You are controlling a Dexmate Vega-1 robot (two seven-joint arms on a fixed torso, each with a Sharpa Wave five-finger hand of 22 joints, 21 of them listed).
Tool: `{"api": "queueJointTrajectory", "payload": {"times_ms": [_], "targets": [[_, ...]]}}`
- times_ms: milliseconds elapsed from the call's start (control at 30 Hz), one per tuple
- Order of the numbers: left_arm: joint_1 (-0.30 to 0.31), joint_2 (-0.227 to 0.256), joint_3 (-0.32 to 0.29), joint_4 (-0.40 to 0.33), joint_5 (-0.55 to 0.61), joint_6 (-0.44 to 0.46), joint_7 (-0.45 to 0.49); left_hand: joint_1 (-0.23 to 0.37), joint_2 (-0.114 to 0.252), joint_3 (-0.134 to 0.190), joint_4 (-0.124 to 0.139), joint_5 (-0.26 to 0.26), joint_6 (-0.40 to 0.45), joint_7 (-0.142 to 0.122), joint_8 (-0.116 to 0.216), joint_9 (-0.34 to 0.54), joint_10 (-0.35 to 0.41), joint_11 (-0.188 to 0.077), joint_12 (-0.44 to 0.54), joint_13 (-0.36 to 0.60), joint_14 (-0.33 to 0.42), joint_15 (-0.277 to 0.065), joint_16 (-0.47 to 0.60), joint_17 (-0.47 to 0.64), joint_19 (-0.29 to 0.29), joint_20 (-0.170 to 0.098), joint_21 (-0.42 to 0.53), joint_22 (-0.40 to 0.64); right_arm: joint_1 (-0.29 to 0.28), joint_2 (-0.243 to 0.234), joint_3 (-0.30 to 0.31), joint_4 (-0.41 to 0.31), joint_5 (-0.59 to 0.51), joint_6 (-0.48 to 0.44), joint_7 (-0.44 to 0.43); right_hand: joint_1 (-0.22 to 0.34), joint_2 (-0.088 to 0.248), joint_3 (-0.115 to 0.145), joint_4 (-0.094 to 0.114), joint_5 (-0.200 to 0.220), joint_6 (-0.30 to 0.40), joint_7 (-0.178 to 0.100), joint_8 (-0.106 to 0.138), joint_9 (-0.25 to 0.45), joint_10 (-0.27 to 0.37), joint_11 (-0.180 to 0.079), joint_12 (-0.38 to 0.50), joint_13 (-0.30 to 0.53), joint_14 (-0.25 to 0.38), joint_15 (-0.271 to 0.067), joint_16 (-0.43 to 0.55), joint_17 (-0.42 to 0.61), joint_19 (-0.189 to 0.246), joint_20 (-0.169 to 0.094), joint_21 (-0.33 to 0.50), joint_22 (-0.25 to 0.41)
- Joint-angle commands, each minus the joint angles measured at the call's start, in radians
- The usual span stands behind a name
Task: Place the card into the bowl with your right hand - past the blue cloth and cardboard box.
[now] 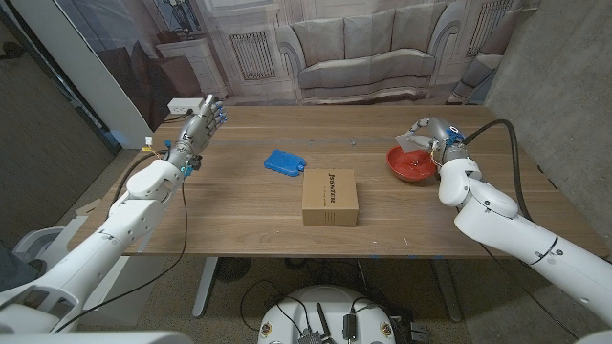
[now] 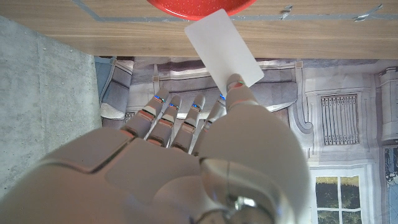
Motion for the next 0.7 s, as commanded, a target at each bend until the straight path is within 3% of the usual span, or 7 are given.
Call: {"api": "queueJointTrajectory", "payload": {"times_ms": [33, 333, 700], "targets": [[-0.009, -0.001, 0.01, 0.005, 0.004, 0.013, -0.002, 0.007, -0.001, -0.005, -0.001, -0.003, -0.002, 0.001, 0.002, 0.004, -0.002, -0.007, 0.001, 0.006, -0.01, 0.0, 0.005, 0.004, -0.009, -0.044, 0.001, 0.001, 0.01, 0.001, -0.009, 0.025, 0.042, 0.007, -0.026, -0.001, 0.006, 0.001, 0.001, -0.004, 0.003, -0.011, 0.002, 0.004, 0.006, 0.001, -0.003, 0.002, 0.013, -0.098, 0.004, 0.004, 0.007, -0.073, -0.003, 0.002], [-0.017, -0.003, 0.016, 0.007, 0.007, 0.023, 0.0, 0.008, -0.001, -0.005, -0.001, -0.004, -0.002, 0.002, 0.003, 0.004, -0.003, -0.007, 0.001, 0.006, -0.011, 0.0, 0.005, 0.004, -0.01, -0.043, 0.001, 0.001, 0.013, 0.002, -0.017, 0.041, 0.06, 0.01, -0.043, 0.002, 0.01, 0.004, 0.0, -0.005, -0.032, -0.023, -0.013, -0.002, 0.001, -0.001, -0.005, 0.003, 0.016, -0.098, 0.005, 0.007, 0.005, -0.07, -0.004, 0.002], [-0.02, -0.003, 0.02, 0.008, 0.01, 0.028, 0.001, 0.008, 0.0, -0.006, -0.001, -0.004, -0.001, 0.002, 0.003, 0.004, -0.003, -0.008, 0.001, 0.006, -0.01, -0.001, 0.005, 0.004, -0.012, -0.037, 0.001, 0.001, 0.014, 0.0, -0.018, 0.058, 0.089, 0.013, -0.05, 0.003, 0.012, 0.006, 0.0, -0.006, -0.033, -0.024, -0.016, -0.008, 0.001, -0.001, -0.006, 0.004, 0.018, -0.099, 0.005, 0.008, 0.004, -0.069, -0.005, 0.002]]}}
